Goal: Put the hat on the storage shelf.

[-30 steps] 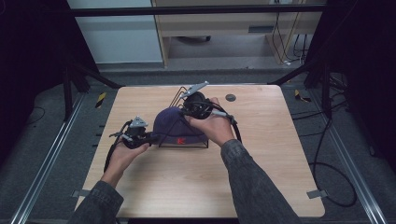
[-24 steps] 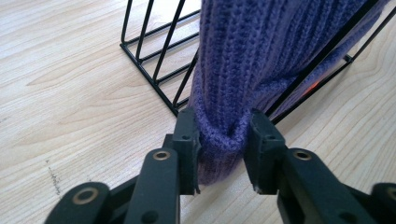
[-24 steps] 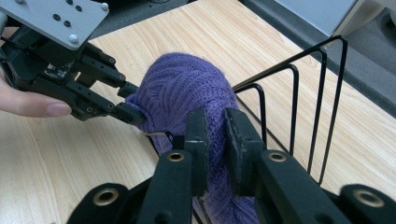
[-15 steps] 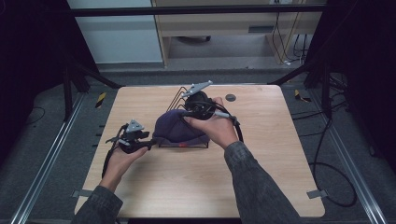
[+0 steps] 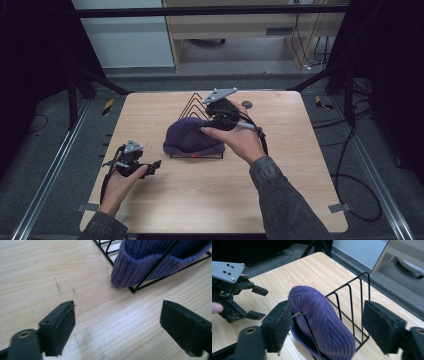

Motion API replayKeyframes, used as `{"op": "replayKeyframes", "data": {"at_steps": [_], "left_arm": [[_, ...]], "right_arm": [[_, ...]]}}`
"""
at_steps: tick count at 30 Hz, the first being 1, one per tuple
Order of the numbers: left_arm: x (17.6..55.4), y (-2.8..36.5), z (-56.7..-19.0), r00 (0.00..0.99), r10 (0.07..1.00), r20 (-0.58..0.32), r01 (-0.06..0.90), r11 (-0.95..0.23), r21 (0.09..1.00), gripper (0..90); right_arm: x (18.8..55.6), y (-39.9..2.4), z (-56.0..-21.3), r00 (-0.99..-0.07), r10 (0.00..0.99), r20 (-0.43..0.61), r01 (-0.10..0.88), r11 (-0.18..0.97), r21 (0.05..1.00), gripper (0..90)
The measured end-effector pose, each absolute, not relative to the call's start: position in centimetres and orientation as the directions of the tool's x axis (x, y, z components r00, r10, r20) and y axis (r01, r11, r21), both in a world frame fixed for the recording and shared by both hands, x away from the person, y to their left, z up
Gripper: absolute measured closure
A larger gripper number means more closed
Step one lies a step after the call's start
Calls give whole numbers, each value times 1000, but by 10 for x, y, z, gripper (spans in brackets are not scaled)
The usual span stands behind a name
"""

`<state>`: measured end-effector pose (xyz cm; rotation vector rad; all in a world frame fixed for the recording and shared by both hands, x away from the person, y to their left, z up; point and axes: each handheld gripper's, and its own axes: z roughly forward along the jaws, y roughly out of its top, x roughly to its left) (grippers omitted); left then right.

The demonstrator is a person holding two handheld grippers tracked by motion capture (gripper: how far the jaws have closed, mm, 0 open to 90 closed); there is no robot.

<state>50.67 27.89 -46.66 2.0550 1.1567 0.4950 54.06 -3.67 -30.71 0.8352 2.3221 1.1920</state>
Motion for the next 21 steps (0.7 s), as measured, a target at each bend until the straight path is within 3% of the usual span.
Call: {"op": "replayKeyframes", "data": {"at_steps": [7,16,21], "left_arm": [[509,283,-470,517,856,-13,584,-342,736,83],[511,288,-471,500,866,6,589,-345,731,84],[511,288,-474,500,866,3,600,-349,720,82]], "right_arm": [[531,-56,-308,-712,697,-77,329,430,841,157],[509,-99,-325,-673,737,-63,336,380,862,166],[502,-127,-347,-639,768,-37,388,363,847,170]]}}
